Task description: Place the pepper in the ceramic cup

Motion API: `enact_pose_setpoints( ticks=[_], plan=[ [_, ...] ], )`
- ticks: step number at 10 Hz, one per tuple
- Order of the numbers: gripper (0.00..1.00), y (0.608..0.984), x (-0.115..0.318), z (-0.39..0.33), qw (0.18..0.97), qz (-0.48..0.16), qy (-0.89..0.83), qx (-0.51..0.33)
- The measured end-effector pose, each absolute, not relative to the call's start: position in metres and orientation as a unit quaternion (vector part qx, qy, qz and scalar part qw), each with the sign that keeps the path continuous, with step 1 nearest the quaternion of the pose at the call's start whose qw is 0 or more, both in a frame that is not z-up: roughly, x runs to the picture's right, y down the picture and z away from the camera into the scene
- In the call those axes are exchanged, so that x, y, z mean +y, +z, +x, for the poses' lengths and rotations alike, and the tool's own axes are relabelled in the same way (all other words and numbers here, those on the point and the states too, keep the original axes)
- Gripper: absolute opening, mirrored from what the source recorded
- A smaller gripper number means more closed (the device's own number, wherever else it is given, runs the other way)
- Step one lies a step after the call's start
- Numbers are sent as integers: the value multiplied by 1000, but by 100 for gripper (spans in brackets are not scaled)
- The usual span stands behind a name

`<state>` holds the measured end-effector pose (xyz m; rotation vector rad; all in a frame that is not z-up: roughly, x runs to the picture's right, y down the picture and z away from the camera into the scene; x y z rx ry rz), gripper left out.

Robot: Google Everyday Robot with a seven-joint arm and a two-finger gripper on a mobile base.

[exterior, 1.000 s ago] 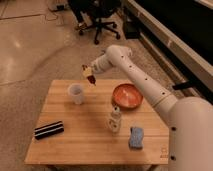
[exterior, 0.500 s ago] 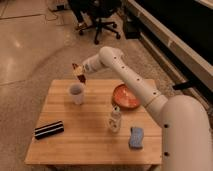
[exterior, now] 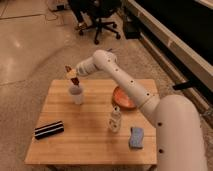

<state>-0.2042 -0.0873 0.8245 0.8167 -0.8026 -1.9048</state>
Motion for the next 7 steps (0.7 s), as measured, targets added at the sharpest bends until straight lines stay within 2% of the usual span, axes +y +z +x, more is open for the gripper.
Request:
enact_pose_setpoints(
  ticks=[5,7],
  plan=[
    [76,836,-63,-220,449,323,-758,-346],
    [80,841,-56,-220,454,320,-754,-351]
  ],
)
